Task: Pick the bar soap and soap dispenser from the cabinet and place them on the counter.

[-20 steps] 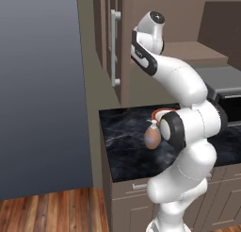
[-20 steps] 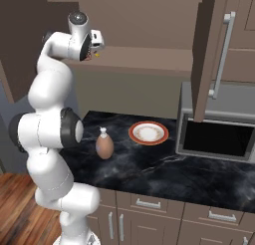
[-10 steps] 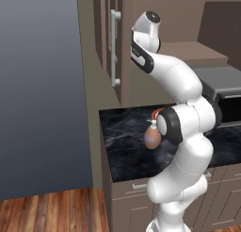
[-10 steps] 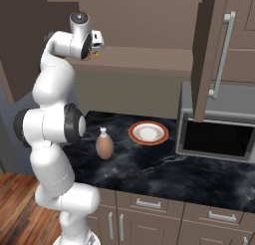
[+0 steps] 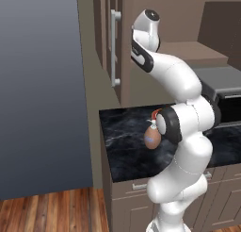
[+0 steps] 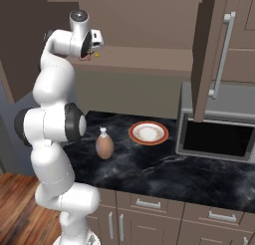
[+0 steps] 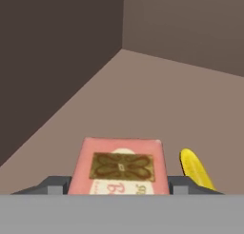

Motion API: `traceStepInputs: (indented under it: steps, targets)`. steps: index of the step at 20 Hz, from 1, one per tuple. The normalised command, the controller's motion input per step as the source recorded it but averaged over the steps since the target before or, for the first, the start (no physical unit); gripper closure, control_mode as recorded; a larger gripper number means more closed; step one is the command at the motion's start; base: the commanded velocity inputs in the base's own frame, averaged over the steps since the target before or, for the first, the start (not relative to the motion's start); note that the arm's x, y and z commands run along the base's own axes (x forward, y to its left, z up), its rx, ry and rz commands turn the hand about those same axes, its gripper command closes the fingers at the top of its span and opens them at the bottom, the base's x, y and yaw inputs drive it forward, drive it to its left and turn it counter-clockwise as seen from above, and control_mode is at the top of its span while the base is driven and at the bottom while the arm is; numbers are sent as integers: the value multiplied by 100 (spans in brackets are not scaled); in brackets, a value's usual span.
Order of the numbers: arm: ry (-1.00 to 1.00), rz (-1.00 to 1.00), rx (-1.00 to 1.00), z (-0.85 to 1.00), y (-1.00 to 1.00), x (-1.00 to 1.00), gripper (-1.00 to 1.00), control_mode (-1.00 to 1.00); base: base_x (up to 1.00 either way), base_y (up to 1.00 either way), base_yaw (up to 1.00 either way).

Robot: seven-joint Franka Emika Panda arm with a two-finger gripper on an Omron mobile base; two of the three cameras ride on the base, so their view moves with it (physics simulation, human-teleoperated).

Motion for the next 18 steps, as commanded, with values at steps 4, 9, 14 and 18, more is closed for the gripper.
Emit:
traceStepInputs:
  steps: [4,9,14,18]
  targets:
    - [0,0,-1,22,0,-1,100,-100,0,0,0]
    - [0,0,-1,25,-6,-21,100,-100,0,0,0]
    - [0,0,0,17,-21,-42,100,-100,0,0,0]
    - [0,0,0,4,-21,-62,100,-100,0,0,0]
